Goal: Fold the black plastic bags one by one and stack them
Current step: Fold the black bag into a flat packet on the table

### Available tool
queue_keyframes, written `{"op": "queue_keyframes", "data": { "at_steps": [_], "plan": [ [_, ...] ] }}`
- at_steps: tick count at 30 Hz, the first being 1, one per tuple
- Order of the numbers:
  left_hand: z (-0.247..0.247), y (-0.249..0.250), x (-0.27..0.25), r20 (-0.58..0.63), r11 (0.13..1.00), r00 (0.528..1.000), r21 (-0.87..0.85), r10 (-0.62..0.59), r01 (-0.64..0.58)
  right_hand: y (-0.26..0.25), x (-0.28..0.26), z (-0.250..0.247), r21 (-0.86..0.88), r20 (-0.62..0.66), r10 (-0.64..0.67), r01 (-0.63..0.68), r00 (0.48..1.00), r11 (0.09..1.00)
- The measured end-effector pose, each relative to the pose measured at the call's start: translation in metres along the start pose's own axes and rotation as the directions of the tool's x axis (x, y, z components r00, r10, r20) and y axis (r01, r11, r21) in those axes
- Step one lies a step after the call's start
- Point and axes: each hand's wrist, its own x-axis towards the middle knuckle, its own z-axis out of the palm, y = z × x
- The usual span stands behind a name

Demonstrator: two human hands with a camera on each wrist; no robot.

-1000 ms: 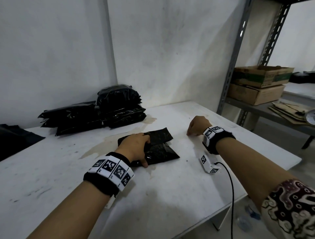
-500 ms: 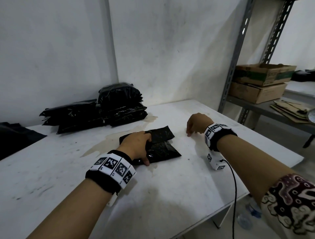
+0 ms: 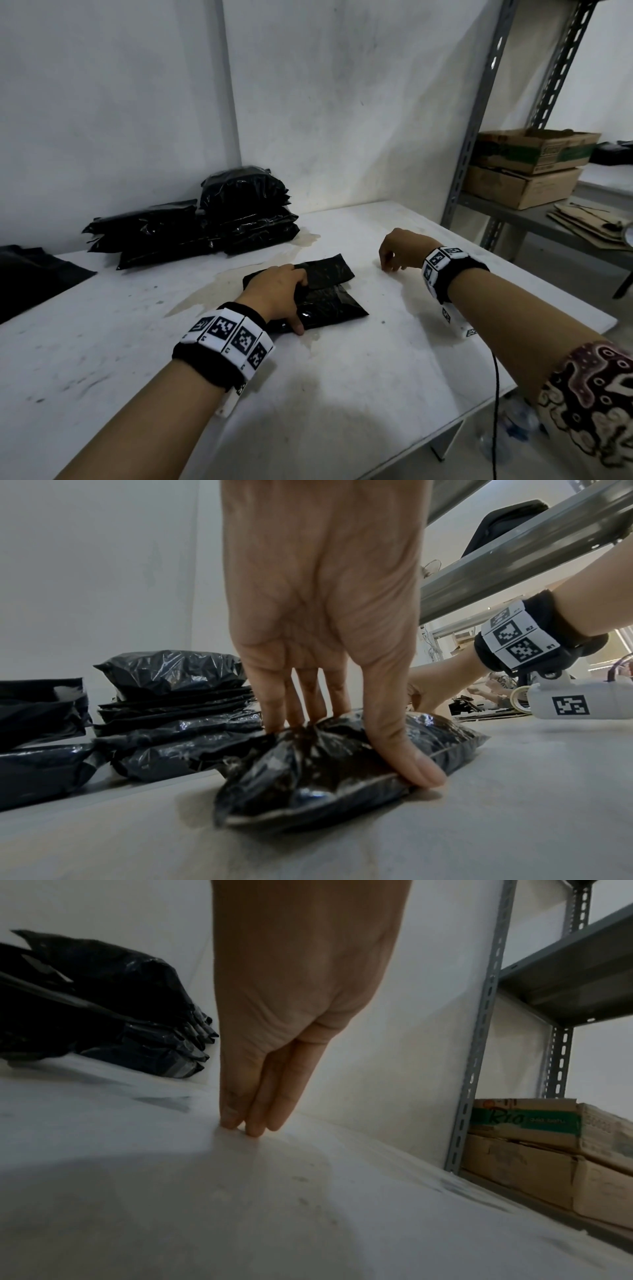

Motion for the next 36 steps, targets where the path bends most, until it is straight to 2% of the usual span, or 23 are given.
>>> {"op": "queue_keyframes", "data": {
  "at_steps": [7,12,16,36],
  "plan": [
    [-0.0002,0.0,-0.0003,0.006,1.0,1.0,0.005,-0.003,0.003,0.0014,-0.0016,0.0051,-0.077,-0.074,-0.027,0.021,0.997,0.997],
    [0.0001,-0.0002,0.0001,0.009,1.0,1.0,0.017,-0.01,0.01,-0.0011,0.0001,0.0008,-0.002,-0.032,0.06,-0.06,0.998,0.998],
    [0.0006,-0.0003,0.0005,0.01,1.0,1.0,0.019,-0.008,0.008,-0.0016,0.0012,0.0031,0.005,-0.056,0.084,-0.084,0.995,0.996],
    [0.001,-0.0009,0.0004,0.011,1.0,1.0,0.018,-0.013,0.012,0.005,-0.0012,0.0024,-0.076,-0.057,-0.044,0.04,0.997,0.996]
  ]
}}
